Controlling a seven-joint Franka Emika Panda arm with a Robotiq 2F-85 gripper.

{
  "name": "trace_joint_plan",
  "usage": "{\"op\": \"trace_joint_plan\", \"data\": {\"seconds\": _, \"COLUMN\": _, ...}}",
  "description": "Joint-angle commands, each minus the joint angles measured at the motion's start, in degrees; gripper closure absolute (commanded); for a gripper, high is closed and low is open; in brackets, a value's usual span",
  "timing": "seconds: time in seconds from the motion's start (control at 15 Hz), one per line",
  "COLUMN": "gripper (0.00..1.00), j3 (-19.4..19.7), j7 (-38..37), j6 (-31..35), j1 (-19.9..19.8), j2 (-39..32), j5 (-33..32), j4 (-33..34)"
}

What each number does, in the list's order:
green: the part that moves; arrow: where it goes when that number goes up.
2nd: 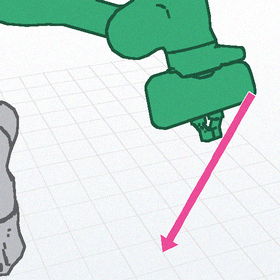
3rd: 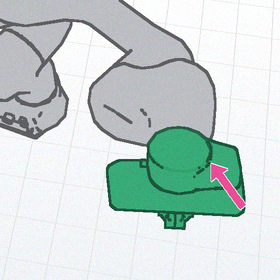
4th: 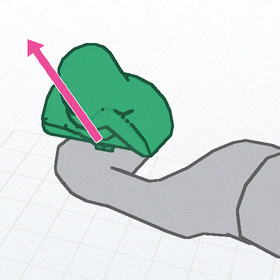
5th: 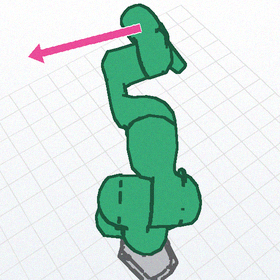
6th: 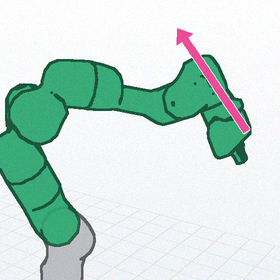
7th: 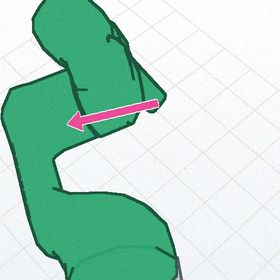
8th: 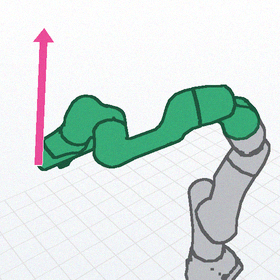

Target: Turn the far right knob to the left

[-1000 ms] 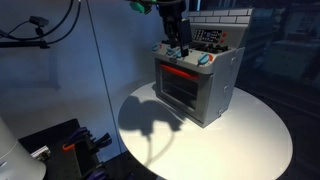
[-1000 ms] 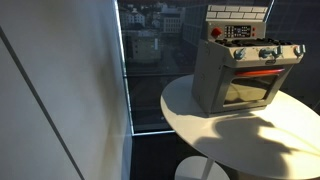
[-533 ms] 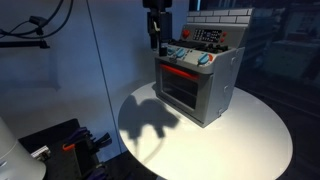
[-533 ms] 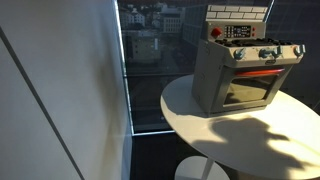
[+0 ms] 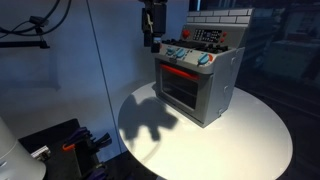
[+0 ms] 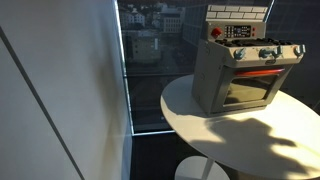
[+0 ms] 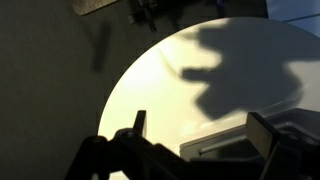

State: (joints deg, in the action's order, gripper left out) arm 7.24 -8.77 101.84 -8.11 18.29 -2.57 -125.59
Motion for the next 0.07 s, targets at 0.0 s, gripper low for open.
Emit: {"op": "trace_joint_plan", "data": {"seconds": 0.0, "gripper": 0.0, "j3": -0.2, "j7": 0.1, "j6": -0.2, "j1": -0.3, "j2": -0.1, "j5": 0.1, "j4": 0.2}}
